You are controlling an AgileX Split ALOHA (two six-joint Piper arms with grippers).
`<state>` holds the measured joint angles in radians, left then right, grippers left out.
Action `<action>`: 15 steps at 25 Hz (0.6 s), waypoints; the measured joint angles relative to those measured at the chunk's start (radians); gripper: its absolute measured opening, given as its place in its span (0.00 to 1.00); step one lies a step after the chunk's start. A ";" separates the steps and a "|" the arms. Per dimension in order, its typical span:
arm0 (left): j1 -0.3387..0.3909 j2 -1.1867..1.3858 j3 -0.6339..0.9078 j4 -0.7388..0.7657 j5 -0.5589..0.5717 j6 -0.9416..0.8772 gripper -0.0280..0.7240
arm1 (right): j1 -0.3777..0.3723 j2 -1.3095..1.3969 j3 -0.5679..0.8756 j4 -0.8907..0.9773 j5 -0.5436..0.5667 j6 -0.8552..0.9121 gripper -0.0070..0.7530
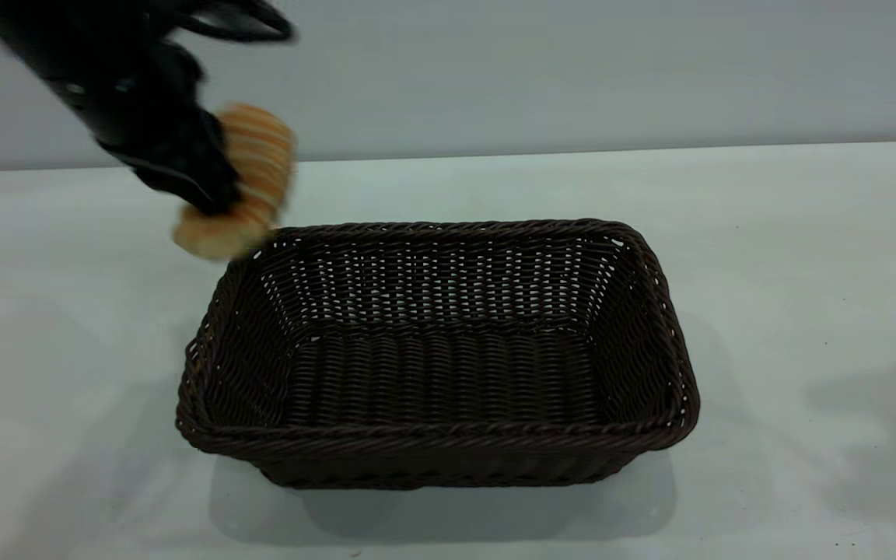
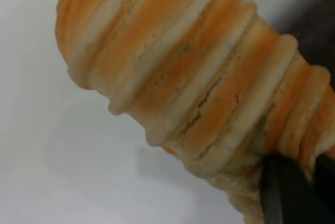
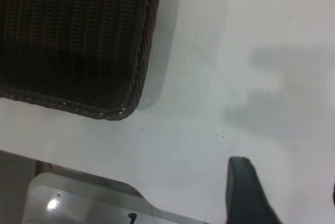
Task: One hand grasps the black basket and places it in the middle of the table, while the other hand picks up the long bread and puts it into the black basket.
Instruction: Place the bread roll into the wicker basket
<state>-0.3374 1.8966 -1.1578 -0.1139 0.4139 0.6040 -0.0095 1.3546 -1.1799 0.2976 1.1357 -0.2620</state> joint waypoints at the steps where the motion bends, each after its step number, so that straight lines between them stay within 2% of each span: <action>1: -0.035 0.000 0.000 0.000 0.022 0.003 0.11 | 0.000 0.000 0.000 0.000 0.000 0.000 0.56; 5: -0.145 0.000 0.000 -0.003 0.056 0.007 0.13 | 0.000 0.000 0.000 0.000 0.000 0.000 0.56; 7: -0.179 0.000 0.000 -0.010 0.057 0.006 0.18 | 0.000 0.000 0.000 0.000 0.000 0.000 0.56; 10: -0.204 0.000 0.000 -0.042 0.059 0.006 0.37 | 0.000 0.000 0.000 0.000 0.000 0.000 0.56; 13: -0.206 0.000 0.000 -0.072 0.059 -0.011 0.64 | 0.000 0.000 0.000 0.000 0.000 0.000 0.56; 15: -0.206 0.000 -0.004 -0.070 0.065 -0.044 0.77 | 0.000 0.000 0.000 0.000 0.001 0.000 0.56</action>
<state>-0.5437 1.8966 -1.1620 -0.1837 0.4786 0.5602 -0.0095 1.3546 -1.1799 0.2976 1.1366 -0.2620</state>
